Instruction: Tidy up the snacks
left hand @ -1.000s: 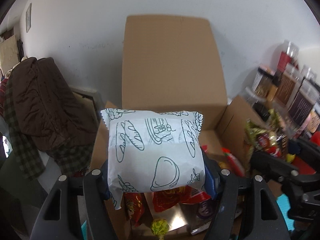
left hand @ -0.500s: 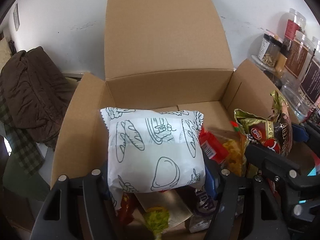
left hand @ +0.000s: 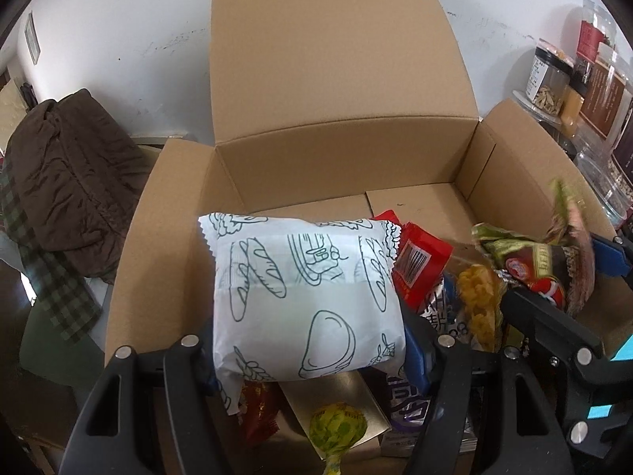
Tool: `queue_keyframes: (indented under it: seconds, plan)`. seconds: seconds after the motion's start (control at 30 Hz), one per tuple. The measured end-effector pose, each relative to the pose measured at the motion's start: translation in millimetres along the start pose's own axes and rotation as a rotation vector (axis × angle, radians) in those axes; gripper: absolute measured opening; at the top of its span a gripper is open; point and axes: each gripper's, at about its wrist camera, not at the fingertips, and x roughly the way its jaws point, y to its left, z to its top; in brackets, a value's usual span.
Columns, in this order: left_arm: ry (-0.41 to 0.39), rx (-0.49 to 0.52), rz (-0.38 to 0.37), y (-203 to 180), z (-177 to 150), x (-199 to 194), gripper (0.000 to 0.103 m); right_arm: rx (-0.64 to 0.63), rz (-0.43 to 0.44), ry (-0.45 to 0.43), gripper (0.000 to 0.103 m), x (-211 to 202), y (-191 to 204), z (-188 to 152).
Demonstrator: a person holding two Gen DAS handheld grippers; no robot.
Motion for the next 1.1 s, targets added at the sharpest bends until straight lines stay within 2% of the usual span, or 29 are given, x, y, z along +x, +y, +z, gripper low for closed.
queue_keyframes:
  seconds: [0.1, 0.23, 0.37, 0.77, 0.97, 1.1]
  plan:
    - [0.02, -0.001, 0.01, -4, 2, 3, 0.069, 0.018, 0.007, 0.005, 0.073, 3, -1, 2]
    - [0.031, -0.002, 0.024, -5, 3, 4, 0.069, 0.008, 0.002, 0.008, 0.074, 6, 0, 3]
    - [0.026, -0.007, 0.04, -4, 2, 0, 0.069, 0.002, -0.003, 0.007, 0.082, 2, -1, 3]
    - [-0.048, -0.049, 0.042, 4, 1, -27, 0.07, 0.033, 0.014, -0.051, 0.082, -25, -8, 0]
    - [-0.114, -0.055, 0.082, 4, 1, -45, 0.077, 0.041, 0.027, -0.076, 0.082, -36, -7, 0]
    - [-0.129, -0.062, 0.058, 5, 4, -52, 0.077, 0.06, 0.034, -0.077, 0.082, -38, -8, 0]
